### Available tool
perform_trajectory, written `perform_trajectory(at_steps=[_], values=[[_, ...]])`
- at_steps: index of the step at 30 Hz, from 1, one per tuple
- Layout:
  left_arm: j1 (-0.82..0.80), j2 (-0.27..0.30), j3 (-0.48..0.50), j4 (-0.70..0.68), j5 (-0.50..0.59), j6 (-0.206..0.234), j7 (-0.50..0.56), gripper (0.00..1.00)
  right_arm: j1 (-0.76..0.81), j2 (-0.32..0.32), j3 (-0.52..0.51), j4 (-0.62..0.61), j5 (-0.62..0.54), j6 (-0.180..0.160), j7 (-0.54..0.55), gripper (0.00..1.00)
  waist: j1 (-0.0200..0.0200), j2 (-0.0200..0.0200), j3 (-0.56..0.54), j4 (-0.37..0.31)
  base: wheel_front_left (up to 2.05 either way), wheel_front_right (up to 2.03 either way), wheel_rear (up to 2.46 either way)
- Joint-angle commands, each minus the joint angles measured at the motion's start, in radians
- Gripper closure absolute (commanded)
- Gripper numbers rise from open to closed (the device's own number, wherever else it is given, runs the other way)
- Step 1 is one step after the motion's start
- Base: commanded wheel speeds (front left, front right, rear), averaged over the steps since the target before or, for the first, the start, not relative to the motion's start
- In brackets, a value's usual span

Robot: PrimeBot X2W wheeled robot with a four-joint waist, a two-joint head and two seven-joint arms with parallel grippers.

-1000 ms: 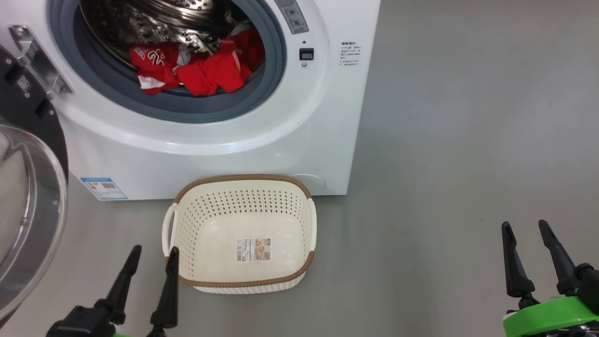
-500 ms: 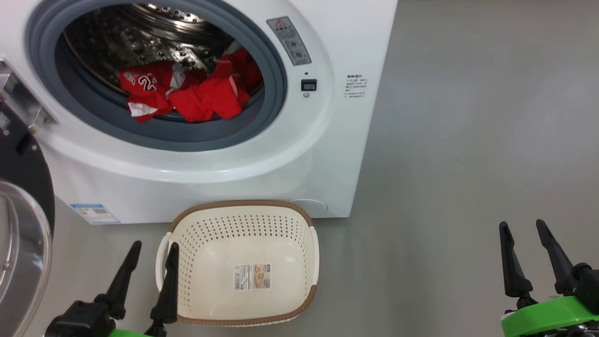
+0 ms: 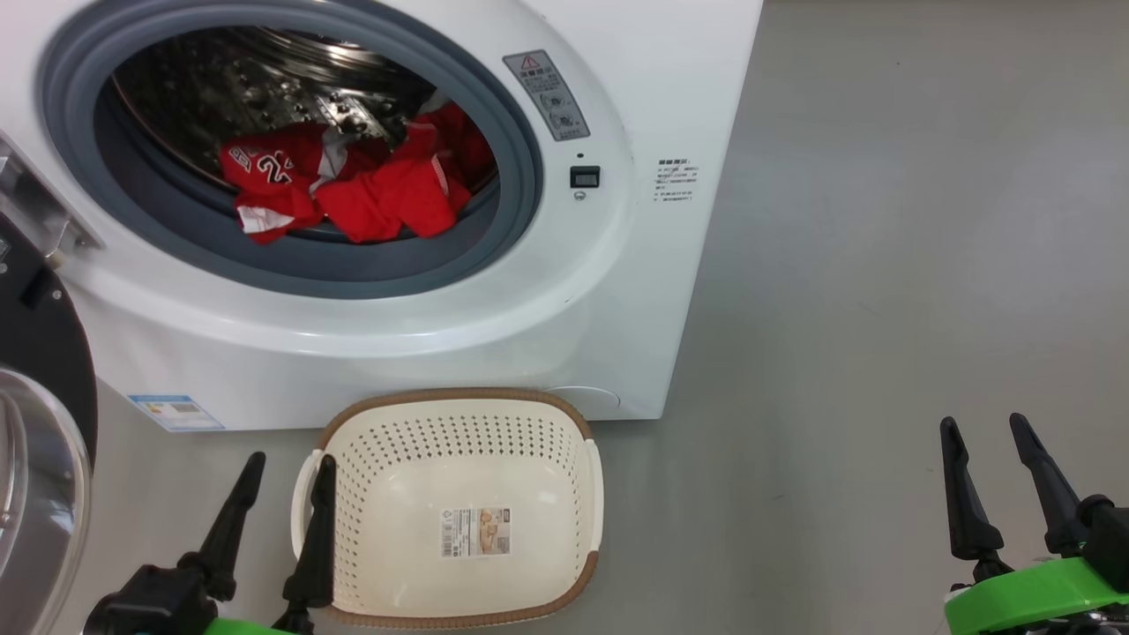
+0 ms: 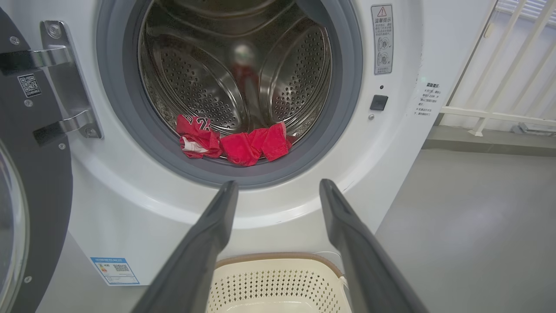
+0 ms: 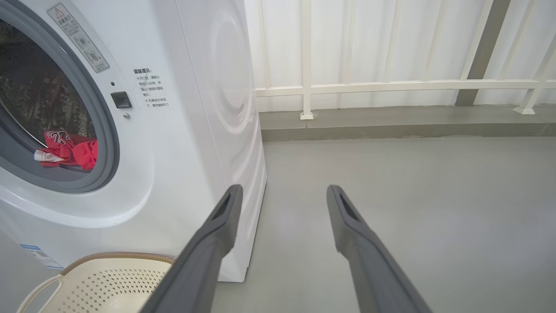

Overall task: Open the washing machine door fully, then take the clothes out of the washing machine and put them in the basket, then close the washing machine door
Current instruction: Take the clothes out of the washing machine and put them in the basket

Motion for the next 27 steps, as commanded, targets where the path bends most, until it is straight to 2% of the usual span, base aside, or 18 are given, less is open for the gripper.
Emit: perform_trajectory(at_steps=[1, 8, 15, 22, 27], values=[[-0.032, 0.009, 0.035, -0.019, 0.008, -0.006, -0.005, 0.00, -0.031, -0.011, 0.023, -0.024, 0.003, 0.006, -0.006, 0.00, 0.0000, 0.0000, 0.004, 0.001, 0.00, 0.00, 0.00], [-0.057, 0.003, 0.044, 0.004, 0.025, -0.006, -0.005, 0.00, -0.044, -0.008, 0.025, -0.029, 0.002, 0.006, -0.006, 0.00, 0.0000, 0.0000, 0.029, 0.000, 0.00, 0.00, 0.00], [-0.208, 0.007, 0.025, 0.063, 0.064, -0.006, -0.005, 0.00, -0.080, -0.002, 0.034, -0.034, 0.003, 0.006, -0.006, 0.00, 0.0000, 0.0000, 0.101, -0.003, 0.00, 0.00, 0.00], [-0.445, 0.024, -0.028, 0.231, 0.104, -0.006, -0.005, 0.00, -0.129, 0.006, 0.052, -0.037, 0.007, 0.006, -0.006, 0.00, 0.0000, 0.0000, 0.190, -0.024, 0.00, 0.00, 0.00], [-0.634, 0.039, -0.045, 0.407, 0.113, -0.006, -0.005, 0.00, -0.165, 0.015, 0.062, -0.043, 0.012, 0.006, -0.006, 0.00, 0.0000, 0.0000, 0.261, -0.045, 0.00, 0.00, 0.00]])
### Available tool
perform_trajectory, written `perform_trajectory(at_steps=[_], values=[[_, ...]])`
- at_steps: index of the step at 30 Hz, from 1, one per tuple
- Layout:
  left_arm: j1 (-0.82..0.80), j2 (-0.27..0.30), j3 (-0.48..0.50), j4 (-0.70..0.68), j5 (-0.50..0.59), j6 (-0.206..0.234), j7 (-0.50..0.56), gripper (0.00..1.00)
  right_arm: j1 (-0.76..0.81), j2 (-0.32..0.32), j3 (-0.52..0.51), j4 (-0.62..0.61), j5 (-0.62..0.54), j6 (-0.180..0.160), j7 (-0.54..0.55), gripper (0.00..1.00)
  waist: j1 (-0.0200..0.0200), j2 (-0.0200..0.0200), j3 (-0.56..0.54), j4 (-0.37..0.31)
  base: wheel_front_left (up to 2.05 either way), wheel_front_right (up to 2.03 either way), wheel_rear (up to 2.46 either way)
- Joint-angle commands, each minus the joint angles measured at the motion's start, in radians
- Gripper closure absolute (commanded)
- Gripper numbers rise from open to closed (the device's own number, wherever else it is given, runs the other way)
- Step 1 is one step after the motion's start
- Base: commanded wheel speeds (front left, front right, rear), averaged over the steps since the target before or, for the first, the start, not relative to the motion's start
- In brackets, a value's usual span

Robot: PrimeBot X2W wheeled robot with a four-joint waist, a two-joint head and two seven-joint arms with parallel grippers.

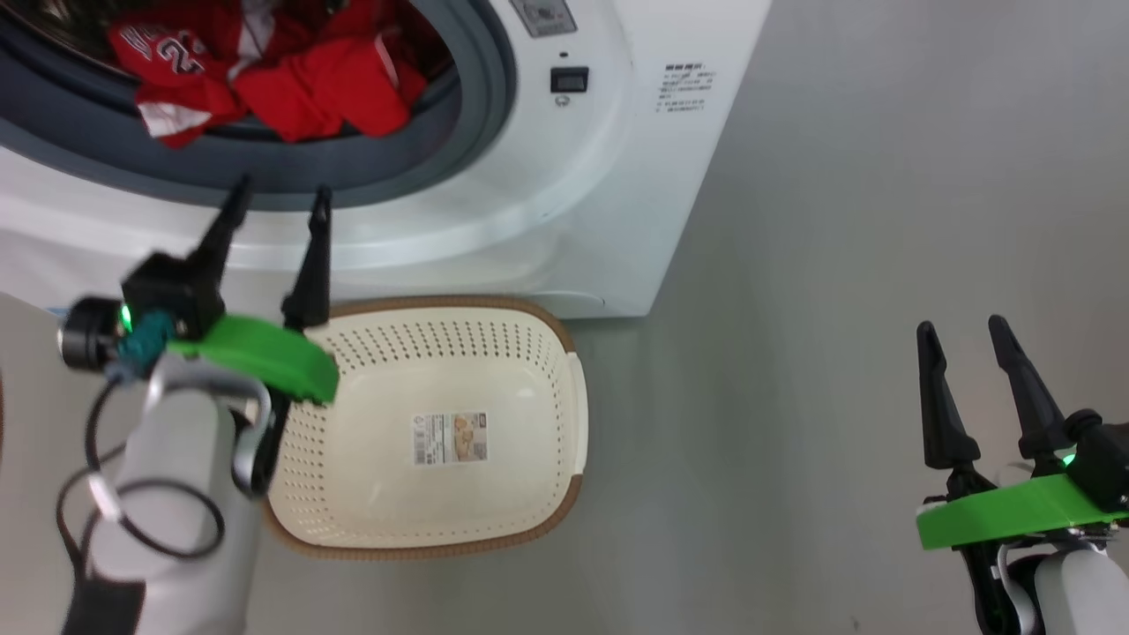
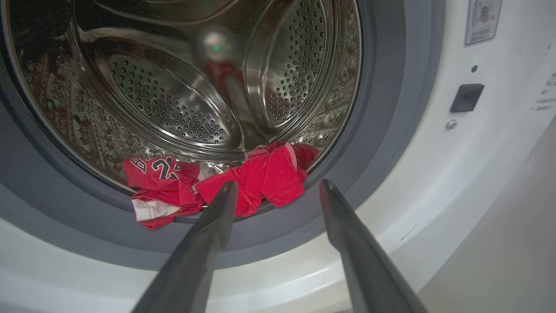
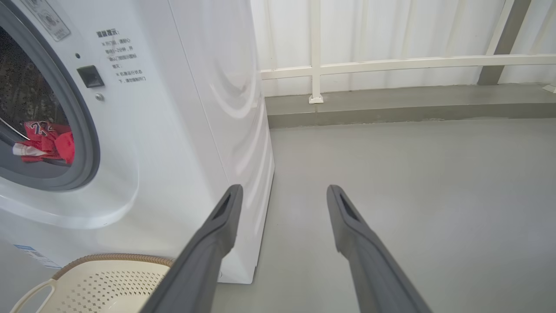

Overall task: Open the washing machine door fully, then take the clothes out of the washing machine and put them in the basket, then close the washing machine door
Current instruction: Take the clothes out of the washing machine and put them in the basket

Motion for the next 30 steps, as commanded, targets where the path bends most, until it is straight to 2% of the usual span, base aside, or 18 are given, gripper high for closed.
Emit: perform_trajectory(at_steps=[1, 6, 11, 14, 23, 30], values=[[-0.060, 0.038, 0.024, 0.013, 0.008, -0.006, -0.005, 0.00, -0.025, -0.005, 0.026, -0.029, 0.007, 0.006, -0.006, 0.00, 0.0000, 0.0000, 0.064, -0.026, 0.00, 0.00, 0.00], [-0.250, 0.054, 0.025, 0.198, -0.008, -0.006, 0.001, 0.00, -0.062, 0.001, 0.032, -0.034, 0.010, 0.006, -0.006, 0.00, 0.0000, 0.0000, 0.126, -0.049, 0.00, 0.00, 0.00], [-0.456, 0.099, 0.021, 0.408, -0.006, -0.001, 0.029, 0.00, -0.105, 0.007, 0.046, -0.040, 0.016, 0.006, -0.006, 0.00, 0.0000, 0.0000, 0.194, -0.090, 0.00, 0.00, 0.00], [-0.527, 0.105, 0.024, 0.476, -0.016, -0.001, 0.042, 0.00, -0.117, 0.009, 0.047, -0.044, 0.019, 0.006, -0.006, 0.00, 0.0000, 0.0000, 0.219, -0.101, 0.00, 0.00, 0.00], [-0.664, 0.138, 0.011, 0.609, -0.012, 0.009, 0.072, 0.00, -0.146, 0.011, 0.061, -0.050, 0.028, 0.006, -0.006, 0.00, 0.0000, 0.0000, 0.274, -0.130, 0.00, 0.00, 0.00], [-0.712, 0.164, -0.014, 0.665, -0.001, 0.015, 0.098, 0.00, -0.159, 0.011, 0.071, -0.056, 0.044, 0.006, -0.006, 0.00, 0.0000, 0.0000, 0.306, -0.146, 0.00, 0.00, 0.00]])
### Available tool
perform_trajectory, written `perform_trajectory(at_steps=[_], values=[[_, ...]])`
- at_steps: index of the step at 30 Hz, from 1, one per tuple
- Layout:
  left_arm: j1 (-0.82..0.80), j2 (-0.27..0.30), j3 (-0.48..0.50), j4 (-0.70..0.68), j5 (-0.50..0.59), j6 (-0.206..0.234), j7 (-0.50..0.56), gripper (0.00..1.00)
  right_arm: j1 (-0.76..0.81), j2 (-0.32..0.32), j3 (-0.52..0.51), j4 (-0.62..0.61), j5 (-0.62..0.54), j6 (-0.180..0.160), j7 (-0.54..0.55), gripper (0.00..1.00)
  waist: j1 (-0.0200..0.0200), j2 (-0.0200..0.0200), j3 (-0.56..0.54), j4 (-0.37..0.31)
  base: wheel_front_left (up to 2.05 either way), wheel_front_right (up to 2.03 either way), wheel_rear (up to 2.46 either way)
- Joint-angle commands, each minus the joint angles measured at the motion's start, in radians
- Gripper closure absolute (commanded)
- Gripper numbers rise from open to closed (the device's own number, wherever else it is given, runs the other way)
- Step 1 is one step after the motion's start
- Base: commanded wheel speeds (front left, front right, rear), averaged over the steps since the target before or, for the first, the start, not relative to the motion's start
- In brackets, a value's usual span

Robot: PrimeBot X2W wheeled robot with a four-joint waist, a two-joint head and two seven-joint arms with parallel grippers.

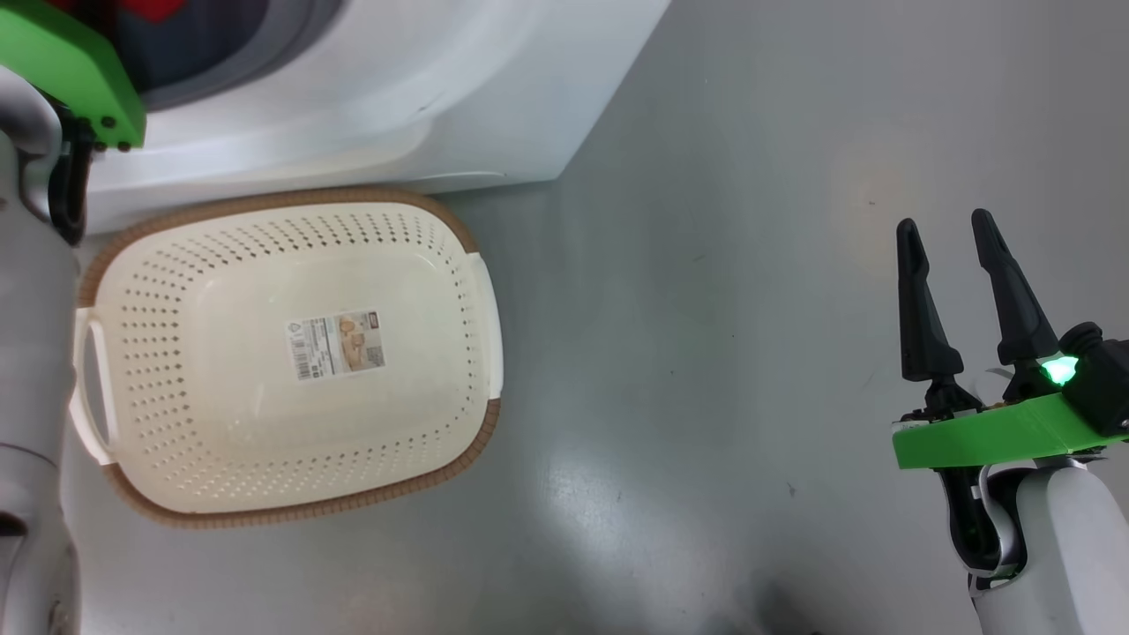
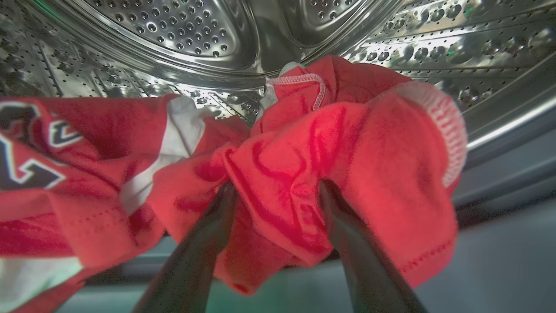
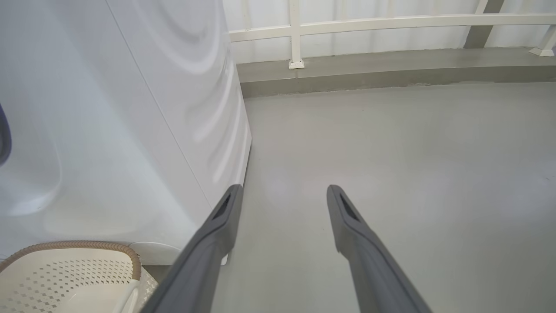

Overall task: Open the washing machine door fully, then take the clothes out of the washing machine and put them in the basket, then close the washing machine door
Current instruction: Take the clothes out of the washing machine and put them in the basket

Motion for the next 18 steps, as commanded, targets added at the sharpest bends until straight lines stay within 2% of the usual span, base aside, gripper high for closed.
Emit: perform_trajectory(at_steps=[1, 3, 4, 5, 8, 10, 18], values=[[-0.015, 0.055, 0.000, -0.008, 0.009, 0.008, 0.006, 0.00, 0.002, 0.000, 0.019, -0.026, 0.009, 0.006, -0.006, 0.00, -0.0001, -0.0001, 0.015, -0.010, 0.00, 0.00, 0.00], [-0.018, 0.060, -0.007, -0.001, 0.012, 0.010, 0.010, 0.01, 0.000, 0.000, 0.018, -0.027, 0.011, 0.006, -0.006, 0.00, -0.0001, -0.0001, 0.021, -0.011, 0.00, 0.00, 0.00], [-0.020, 0.061, -0.010, 0.001, 0.012, 0.010, 0.010, 0.17, 0.000, 0.000, 0.018, -0.028, 0.011, 0.006, -0.006, 0.00, -0.0001, -0.0001, 0.022, -0.012, 0.00, 0.00, 0.00], [-0.021, 0.061, -0.012, 0.003, 0.011, 0.011, 0.008, 0.46, -0.001, 0.000, 0.017, -0.028, 0.012, 0.006, -0.006, 0.00, -0.0001, -0.0001, 0.023, -0.012, 0.00, 0.00, 0.00], [-0.022, 0.061, -0.021, 0.009, 0.014, 0.015, 0.005, 0.82, -0.004, 0.000, 0.015, -0.030, 0.011, 0.006, -0.006, 0.00, -0.0001, -0.0001, 0.025, -0.012, 0.00, 0.00, 0.00], [-0.022, 0.060, -0.026, 0.011, 0.014, 0.015, -0.002, 1.00, -0.007, 0.000, 0.016, -0.032, 0.010, 0.006, -0.006, 0.00, -0.0001, -0.0001, 0.024, -0.011, 0.00, 0.00, 0.00], [-0.011, 0.036, -0.018, 0.009, -0.015, 0.014, -0.073, 1.00, -0.004, 0.000, 0.004, -0.041, -0.001, 0.006, -0.006, 0.00, -0.0001, -0.0001, 0.010, 0.016, 0.00, 0.00, 0.00]])
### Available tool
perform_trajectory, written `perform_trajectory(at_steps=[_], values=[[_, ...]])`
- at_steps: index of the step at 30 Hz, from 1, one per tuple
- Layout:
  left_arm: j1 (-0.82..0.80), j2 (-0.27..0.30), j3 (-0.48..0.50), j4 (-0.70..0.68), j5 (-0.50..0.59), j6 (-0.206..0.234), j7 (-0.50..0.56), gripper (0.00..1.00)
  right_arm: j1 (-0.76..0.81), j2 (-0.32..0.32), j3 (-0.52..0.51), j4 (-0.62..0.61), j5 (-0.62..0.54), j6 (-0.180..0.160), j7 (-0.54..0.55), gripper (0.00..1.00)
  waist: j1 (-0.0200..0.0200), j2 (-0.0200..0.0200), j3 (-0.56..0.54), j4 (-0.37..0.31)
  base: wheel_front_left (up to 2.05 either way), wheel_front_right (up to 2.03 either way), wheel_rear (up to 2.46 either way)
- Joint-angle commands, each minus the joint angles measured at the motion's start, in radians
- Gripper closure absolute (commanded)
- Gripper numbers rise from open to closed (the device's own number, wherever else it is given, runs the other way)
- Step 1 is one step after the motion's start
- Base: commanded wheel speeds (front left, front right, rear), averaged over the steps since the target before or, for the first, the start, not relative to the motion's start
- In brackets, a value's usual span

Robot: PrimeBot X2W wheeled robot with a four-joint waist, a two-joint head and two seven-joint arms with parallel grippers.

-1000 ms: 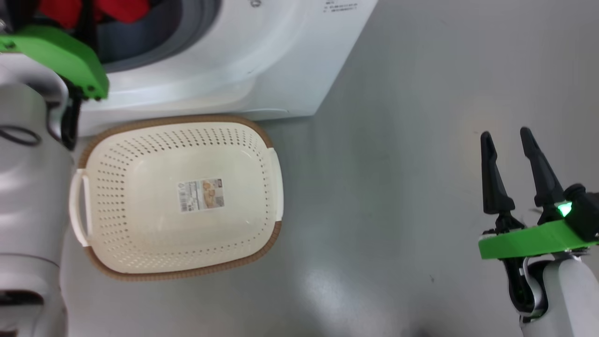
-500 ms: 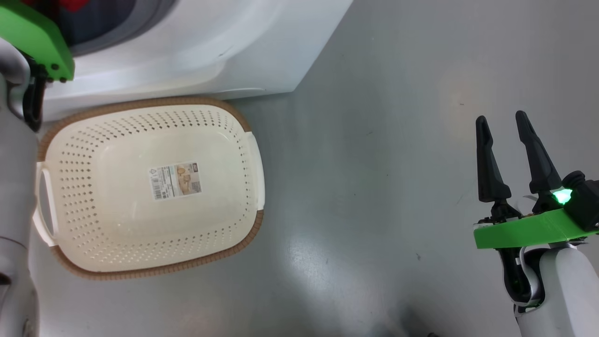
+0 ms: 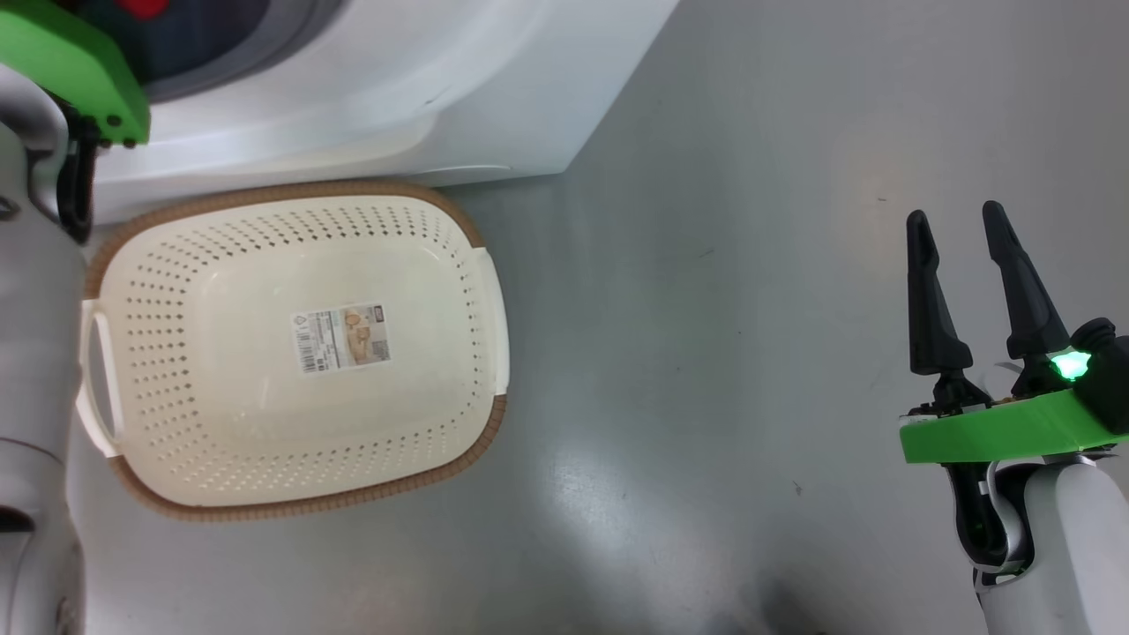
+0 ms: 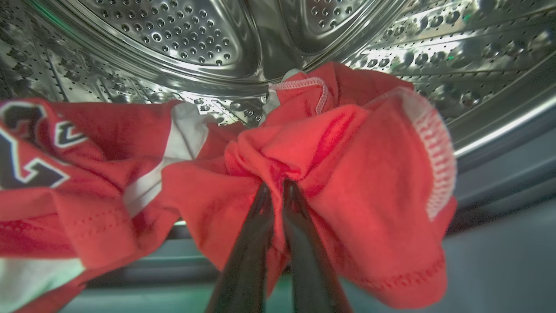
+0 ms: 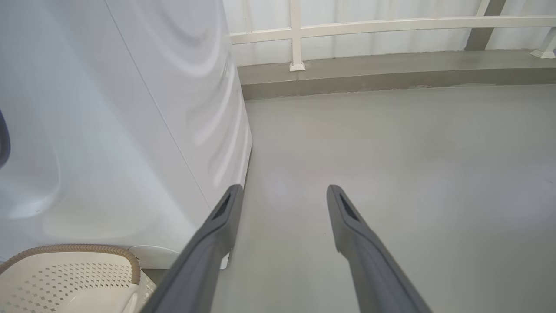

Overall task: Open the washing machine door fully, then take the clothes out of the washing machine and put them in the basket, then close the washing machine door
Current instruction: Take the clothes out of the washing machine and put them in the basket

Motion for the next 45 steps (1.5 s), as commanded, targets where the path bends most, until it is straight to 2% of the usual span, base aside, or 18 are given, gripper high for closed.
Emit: perform_trajectory(at_steps=[1, 5, 13, 25, 33, 41, 45], values=[[0.009, 0.033, 0.024, -0.029, -0.027, 0.009, -0.024, 1.00, -0.001, -0.001, 0.010, -0.028, -0.003, 0.006, -0.006, 0.00, -0.0001, 0.0000, -0.010, 0.015, 0.00, 0.00, 0.00], [0.049, 0.015, 0.056, -0.100, -0.060, 0.015, -0.041, 1.00, 0.004, -0.001, 0.001, -0.029, -0.015, 0.006, -0.006, 0.00, -0.0001, 0.0000, -0.027, 0.039, 0.00, 0.00, 0.00], [0.250, -0.025, 0.154, -0.452, -0.072, 0.031, -0.043, 1.00, 0.015, -0.001, -0.015, -0.036, -0.036, 0.006, -0.006, 0.00, -0.0001, 0.0000, -0.056, 0.084, 0.00, 0.00, 0.00], [0.532, -0.114, 0.272, -0.839, -0.015, 0.000, -0.043, 1.00, 0.042, -0.008, -0.013, -0.029, -0.041, 0.006, -0.006, 0.00, -0.0001, 0.0000, -0.104, 0.115, 0.00, 0.00, 0.00], [0.705, -0.153, 0.293, -1.059, 0.003, -0.015, -0.043, 1.00, 0.054, -0.014, -0.010, -0.029, -0.040, 0.006, -0.006, 0.00, -0.0001, 0.0000, -0.117, 0.129, 0.00, 0.00, 0.00], [0.836, -0.163, 0.294, -1.248, -0.020, -0.017, -0.043, 1.00, 0.063, -0.017, -0.005, -0.028, -0.039, 0.006, -0.006, 0.00, -0.0001, 0.0000, -0.125, 0.138, 0.00, 0.00, 0.00], [0.884, -0.164, 0.288, -1.349, -0.057, 0.009, -0.043, 1.00, 0.063, -0.017, -0.004, -0.029, -0.038, 0.006, -0.006, 0.00, -0.0001, 0.0000, -0.119, 0.141, 0.00, 0.00, 0.00]])
